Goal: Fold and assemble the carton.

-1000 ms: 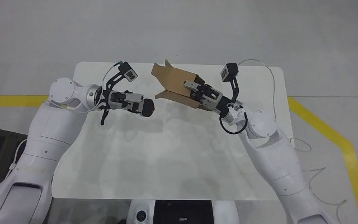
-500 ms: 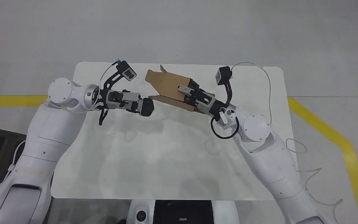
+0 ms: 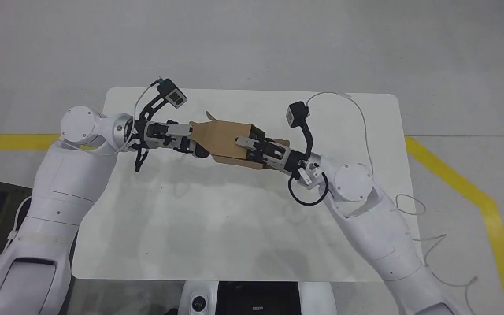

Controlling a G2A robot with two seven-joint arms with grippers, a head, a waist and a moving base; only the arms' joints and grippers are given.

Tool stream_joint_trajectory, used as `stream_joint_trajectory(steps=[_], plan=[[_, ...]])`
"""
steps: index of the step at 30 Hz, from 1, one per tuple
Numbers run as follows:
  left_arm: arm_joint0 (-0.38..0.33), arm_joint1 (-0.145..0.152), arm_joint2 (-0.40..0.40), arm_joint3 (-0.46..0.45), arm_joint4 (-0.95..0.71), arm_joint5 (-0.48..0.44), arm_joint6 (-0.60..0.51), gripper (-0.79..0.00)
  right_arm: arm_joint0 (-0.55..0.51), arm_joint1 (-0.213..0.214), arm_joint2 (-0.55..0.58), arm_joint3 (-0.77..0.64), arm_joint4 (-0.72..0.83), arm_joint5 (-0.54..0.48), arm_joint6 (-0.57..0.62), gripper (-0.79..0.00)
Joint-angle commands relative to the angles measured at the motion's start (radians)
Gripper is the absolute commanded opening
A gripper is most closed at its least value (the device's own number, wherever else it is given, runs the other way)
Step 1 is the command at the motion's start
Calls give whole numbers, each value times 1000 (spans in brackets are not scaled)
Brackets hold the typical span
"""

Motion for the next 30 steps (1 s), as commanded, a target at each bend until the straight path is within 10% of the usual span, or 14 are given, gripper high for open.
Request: stream_joint_trajectory(steps=[1, 30], plan=[[1, 1, 1, -5, 3, 1, 0, 0, 2, -1, -2, 0, 2, 1, 2, -785], [-22, 11, -54, 137, 3, -28, 56, 0, 2, 12, 54, 13, 8, 109, 167, -785]])
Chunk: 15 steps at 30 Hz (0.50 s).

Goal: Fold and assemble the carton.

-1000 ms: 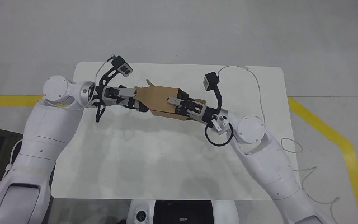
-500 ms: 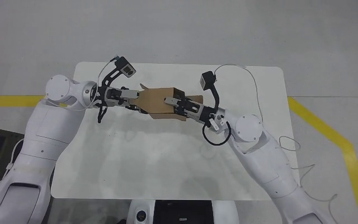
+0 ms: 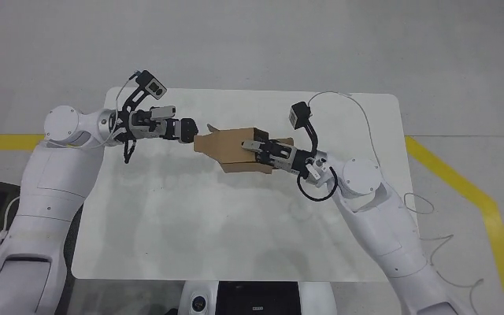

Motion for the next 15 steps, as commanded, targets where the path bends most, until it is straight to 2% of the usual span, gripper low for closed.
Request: stream_joint_trajectory(steps=[1, 5, 15], plan=[[2, -2, -5, 5, -2, -9, 17, 0, 0, 2, -7, -2, -12, 24, 32, -785], [3, -9, 9, 5, 12, -11, 35, 0, 8, 2, -33, -11, -15, 46, 75, -785], [-19, -30, 50, 15, 20, 9, 25, 0, 26, -4, -57, 1, 19, 21, 95, -785]])
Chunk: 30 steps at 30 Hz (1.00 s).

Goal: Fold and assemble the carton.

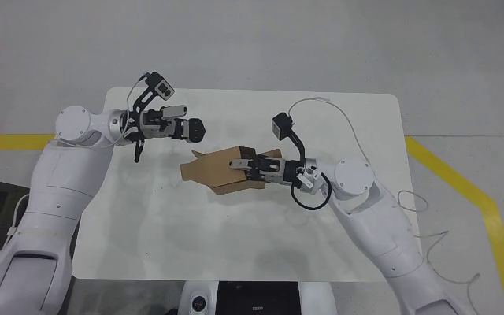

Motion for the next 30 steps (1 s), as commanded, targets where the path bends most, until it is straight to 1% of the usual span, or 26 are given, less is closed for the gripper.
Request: stream_joint_trajectory(steps=[1, 9, 16, 21, 30], plan=[[-3, -4, 5, 4, -9, 9, -15, 0, 4, 0, 3, 1, 1, -7, -11, -785], [-3, -10, 8, -4, -22, 42, -50, 0, 2, -2, 14, 8, 9, -32, -62, -785], [17, -10, -2, -41, -26, 62, -68, 0, 0, -5, 7, 14, 10, -43, -87, -785], [25, -13, 0, -68, -27, 76, -67, 0, 4, -8, -1, 12, 12, -46, -94, -785], [30, -16, -10, -74, -18, 81, -60, 0, 0, -7, 4, 6, 20, -50, -90, -785]])
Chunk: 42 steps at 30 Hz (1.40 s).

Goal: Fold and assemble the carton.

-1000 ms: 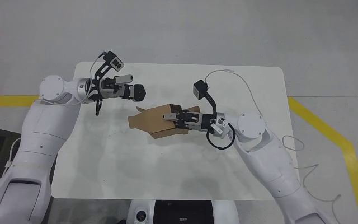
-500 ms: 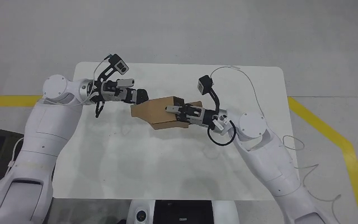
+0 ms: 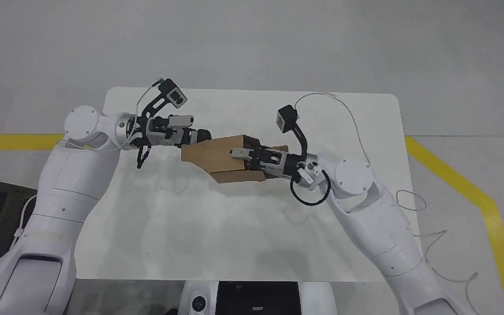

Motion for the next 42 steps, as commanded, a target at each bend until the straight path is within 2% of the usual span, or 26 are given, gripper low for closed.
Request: stream_joint_trajectory(steps=[1, 9, 15, 21, 29, 33, 42], plan=[[2, 0, -4, 1, 0, 2, 1, 0, -2, 0, 2, 0, 4, -2, 0, -785], [8, 2, -29, 15, 6, -1, 12, 0, -12, 3, 28, 10, 11, -10, -23, -785], [16, 13, -76, 25, 26, -15, 14, 0, -27, 14, 63, 7, -62, 15, -47, -785], [28, 29, -110, -21, 146, -29, 51, 0, -42, 20, 74, -12, -110, 40, -65, -785], [34, 40, -88, -97, 397, 20, 193, 0, -45, 21, 64, -50, -123, 54, -63, -785], [32, 41, -77, -95, 459, 47, 244, 0, -48, 22, 72, -63, -108, 56, -58, -785], [31, 42, -61, -93, 516, 56, 266, 0, -50, 22, 80, -83, -64, 56, -47, -785]])
